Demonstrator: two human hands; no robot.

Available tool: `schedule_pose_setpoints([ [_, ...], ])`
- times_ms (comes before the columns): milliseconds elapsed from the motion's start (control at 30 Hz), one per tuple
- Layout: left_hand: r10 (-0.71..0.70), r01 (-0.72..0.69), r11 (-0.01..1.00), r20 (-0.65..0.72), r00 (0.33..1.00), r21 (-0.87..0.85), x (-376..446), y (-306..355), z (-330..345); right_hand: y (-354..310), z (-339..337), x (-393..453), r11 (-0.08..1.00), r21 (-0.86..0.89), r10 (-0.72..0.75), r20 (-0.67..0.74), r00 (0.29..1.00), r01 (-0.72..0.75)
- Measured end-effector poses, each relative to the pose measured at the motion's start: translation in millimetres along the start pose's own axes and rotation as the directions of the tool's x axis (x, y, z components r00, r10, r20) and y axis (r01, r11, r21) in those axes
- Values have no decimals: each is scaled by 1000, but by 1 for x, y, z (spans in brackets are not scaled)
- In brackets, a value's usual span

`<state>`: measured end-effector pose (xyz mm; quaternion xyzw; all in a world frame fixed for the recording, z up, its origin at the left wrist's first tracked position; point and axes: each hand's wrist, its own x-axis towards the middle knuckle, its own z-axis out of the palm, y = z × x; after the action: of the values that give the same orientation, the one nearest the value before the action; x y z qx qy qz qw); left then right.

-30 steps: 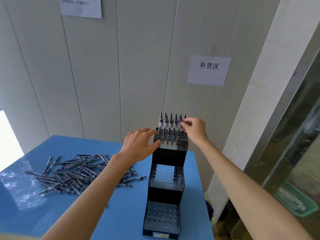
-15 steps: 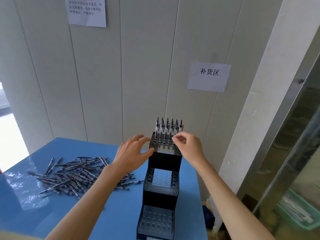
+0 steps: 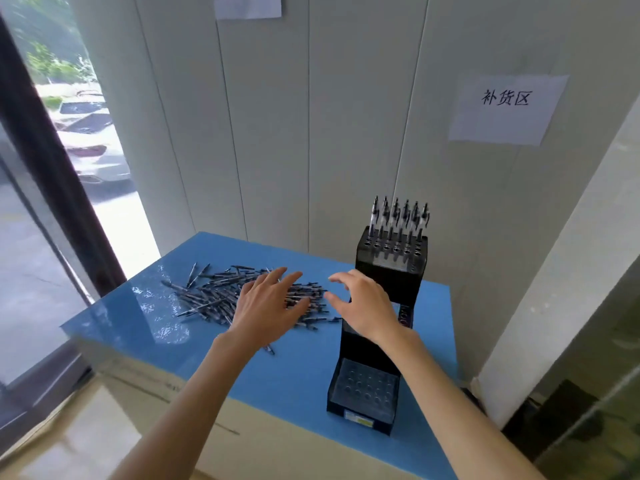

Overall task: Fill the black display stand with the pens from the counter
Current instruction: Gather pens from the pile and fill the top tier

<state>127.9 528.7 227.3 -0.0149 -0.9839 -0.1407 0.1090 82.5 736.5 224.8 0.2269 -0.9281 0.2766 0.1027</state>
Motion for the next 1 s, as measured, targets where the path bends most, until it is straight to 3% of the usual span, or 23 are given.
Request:
schedule_pose_setpoints([
  [467,-204,199,976,53,977,92,-95,-172,-14,-114,131,6,999,33,-37,164,986,32],
  [1000,-171,172,985,122,978,0,-150,-375,-49,-244,265,7,990,-25,143,160,977,-141],
])
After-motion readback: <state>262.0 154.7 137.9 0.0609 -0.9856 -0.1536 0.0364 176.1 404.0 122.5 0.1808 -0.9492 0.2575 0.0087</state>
